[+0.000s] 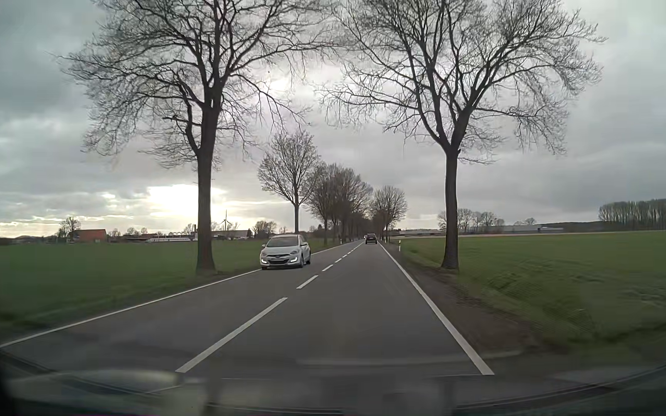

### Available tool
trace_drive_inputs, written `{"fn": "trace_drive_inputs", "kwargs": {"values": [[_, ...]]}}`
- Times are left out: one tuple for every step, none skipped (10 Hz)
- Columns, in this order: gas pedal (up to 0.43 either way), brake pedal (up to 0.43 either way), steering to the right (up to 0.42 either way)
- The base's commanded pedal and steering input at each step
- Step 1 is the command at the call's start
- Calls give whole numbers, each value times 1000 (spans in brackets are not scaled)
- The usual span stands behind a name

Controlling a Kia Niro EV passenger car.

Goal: Follow the waypoints while adhering to traffic rules and regulations

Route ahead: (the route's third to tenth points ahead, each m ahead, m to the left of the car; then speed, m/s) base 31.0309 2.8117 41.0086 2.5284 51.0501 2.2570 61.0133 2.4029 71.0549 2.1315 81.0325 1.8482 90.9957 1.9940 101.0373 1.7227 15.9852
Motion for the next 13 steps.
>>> {"fn": "trace_drive_inputs", "kwargs": {"values": [[559, 0, 8], [559, 0, 7], [559, 0, 7], [559, 0, 5], [559, 0, 5], [559, 0, 5], [559, 0, 5], [559, 0, 5], [559, 0, 5], [449, 0, 5], [0, 0, 5], [0, 0, 5], [0, 0, 5]]}}
